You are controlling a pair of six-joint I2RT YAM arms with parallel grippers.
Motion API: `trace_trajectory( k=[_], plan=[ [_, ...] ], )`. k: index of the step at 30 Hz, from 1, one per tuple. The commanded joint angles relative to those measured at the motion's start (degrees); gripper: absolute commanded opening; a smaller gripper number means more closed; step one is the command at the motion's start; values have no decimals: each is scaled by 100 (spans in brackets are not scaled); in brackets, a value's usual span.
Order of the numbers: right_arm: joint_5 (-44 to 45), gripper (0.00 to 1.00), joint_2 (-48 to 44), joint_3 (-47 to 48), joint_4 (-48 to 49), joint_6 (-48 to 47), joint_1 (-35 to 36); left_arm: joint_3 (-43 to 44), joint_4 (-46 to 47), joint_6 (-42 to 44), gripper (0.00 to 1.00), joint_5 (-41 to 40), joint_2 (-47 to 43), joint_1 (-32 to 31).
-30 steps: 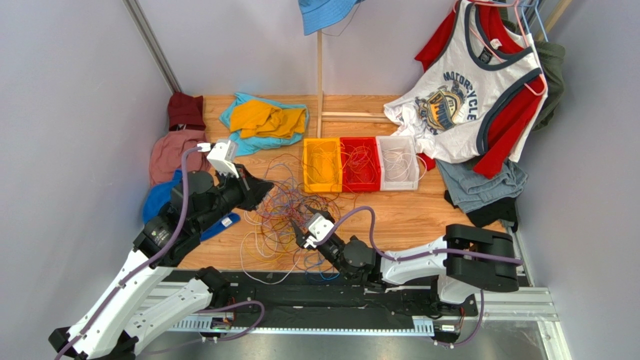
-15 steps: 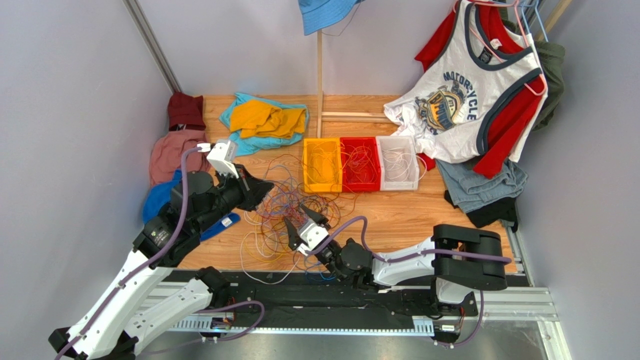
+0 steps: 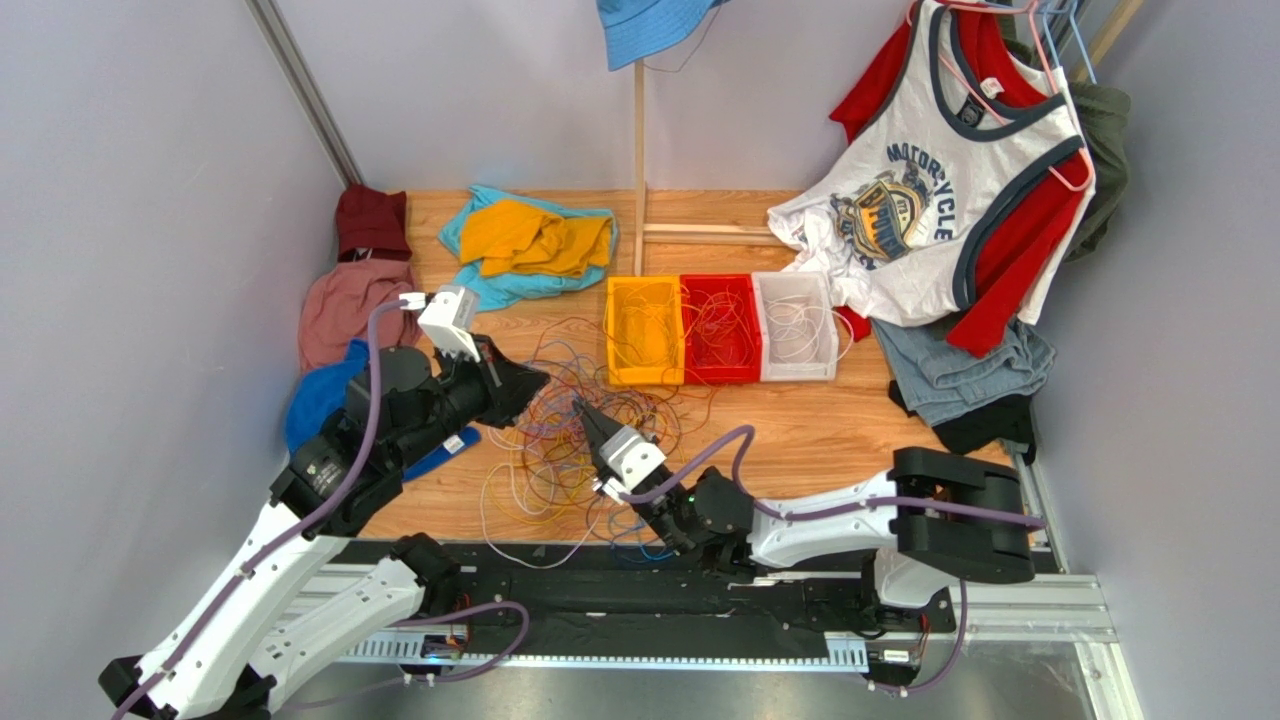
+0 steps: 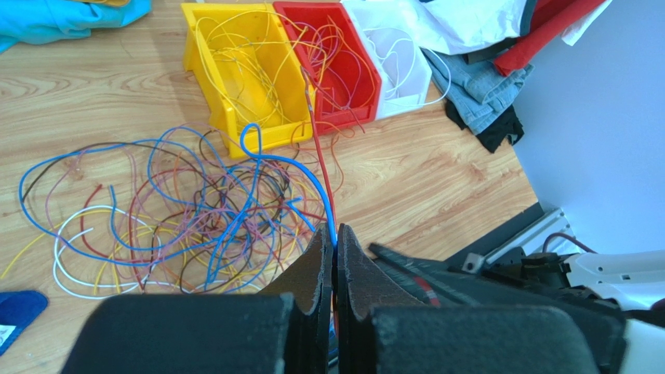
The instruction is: Untangle the cables
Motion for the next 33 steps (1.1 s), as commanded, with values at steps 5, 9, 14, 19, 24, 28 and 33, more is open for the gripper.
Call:
trace_trajectory(
  k=[5, 9, 14, 19, 24, 28, 33],
  plan=[
    [455, 0, -2114, 1419, -4050, 1791, 6, -217, -569, -108, 40, -1166, -188, 21],
    [180, 0, -2458, 2601, -6499, 2718, -179, -446, -965, -424, 92, -1748, -248, 30],
    [206, 0, -2564, 3173, -7625, 2858, -188, -850, -1053, -776, 96, -2196, -837, 21],
    [374, 0, -2353, 4157, -8521, 2771, -468, -930, -1265, -821, 96, -2556, -1276, 21],
    [172, 0, -2099, 4931, -9252, 3015, -1224, -1193, -1282, -873, 97, -2381, -1514, 21],
    [-197, 0, -2116, 4942, -9552, 3412, -2198, -1457, -1343, -1013, 97, -2293, -1725, 30],
    [-268, 0, -2195, 4677, -9297, 3482, -2798, -1659, -1186, -1285, 97, -2039, -2050, 30]
  ],
)
